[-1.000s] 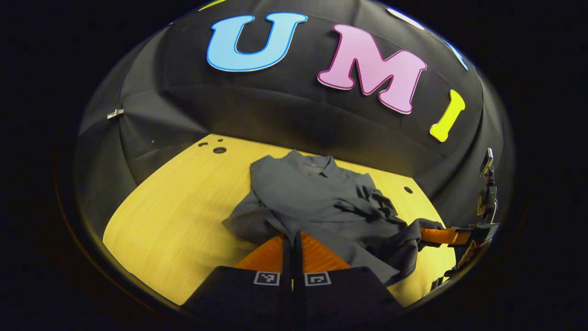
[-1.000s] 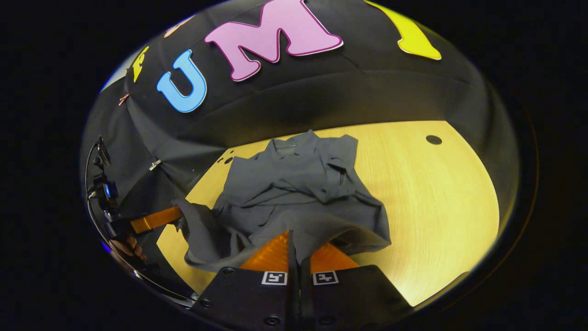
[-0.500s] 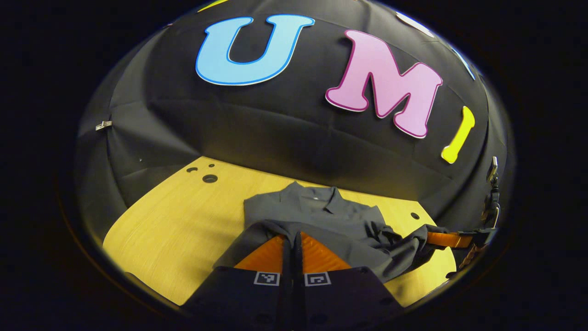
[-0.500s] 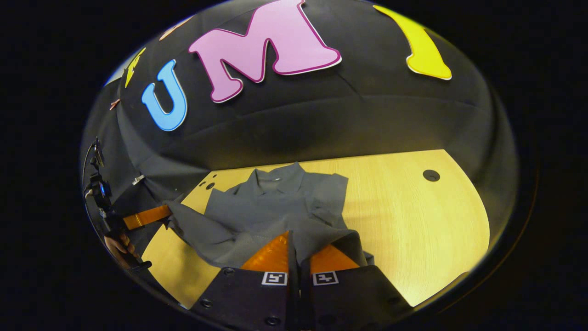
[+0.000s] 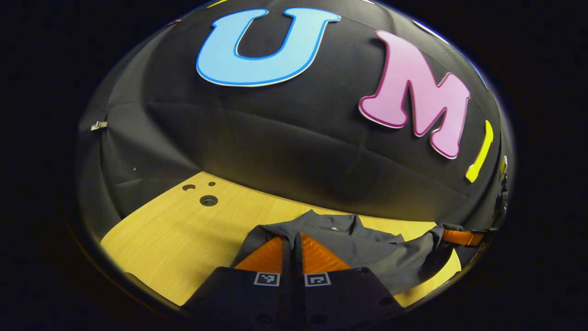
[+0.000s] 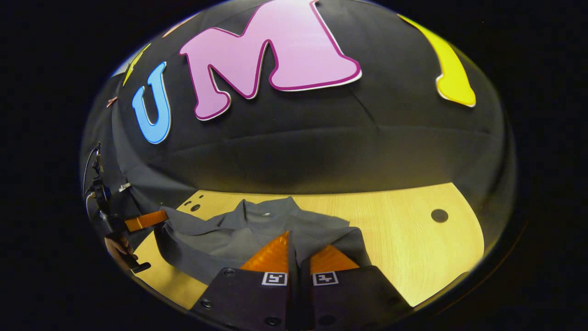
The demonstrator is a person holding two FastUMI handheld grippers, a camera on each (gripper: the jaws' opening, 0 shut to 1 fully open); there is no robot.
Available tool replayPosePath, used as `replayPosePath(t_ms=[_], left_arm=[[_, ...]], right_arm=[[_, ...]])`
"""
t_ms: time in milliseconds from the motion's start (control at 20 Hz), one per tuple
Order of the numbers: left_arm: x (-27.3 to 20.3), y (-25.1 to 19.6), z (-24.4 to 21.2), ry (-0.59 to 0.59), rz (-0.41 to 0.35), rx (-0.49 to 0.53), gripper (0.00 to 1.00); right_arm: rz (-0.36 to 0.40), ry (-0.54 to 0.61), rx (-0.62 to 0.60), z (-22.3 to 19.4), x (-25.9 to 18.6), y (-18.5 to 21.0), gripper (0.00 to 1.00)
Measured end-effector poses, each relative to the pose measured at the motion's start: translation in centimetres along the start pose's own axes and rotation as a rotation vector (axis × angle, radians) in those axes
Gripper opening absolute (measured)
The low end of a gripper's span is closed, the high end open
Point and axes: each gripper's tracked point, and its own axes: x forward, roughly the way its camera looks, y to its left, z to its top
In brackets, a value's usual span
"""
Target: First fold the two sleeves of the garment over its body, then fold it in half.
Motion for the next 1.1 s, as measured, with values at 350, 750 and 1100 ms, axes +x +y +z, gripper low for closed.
replayPosePath(t_ms=[350, 750, 1100], left_arm=[[5.6, 0.1, 0.6, 0.029, -0.026, 0.072, 0.08], [8.0, 1.7, -2.6, 0.127, -0.015, 0.059, 0.05], [5.0, 1.1, 0.6, 0.068, 0.038, 0.095, 0.55]], right_arm=[[-0.007, 0.022, 0.007, 0.9, 5.6, -0.2, 0.05], [-0.03, 0.087, 0.03, -2.0, 8.1, -1.4, 0.08], [-0.032, 0.041, 0.016, -0.4, 5.8, -1.0, 0.72]])
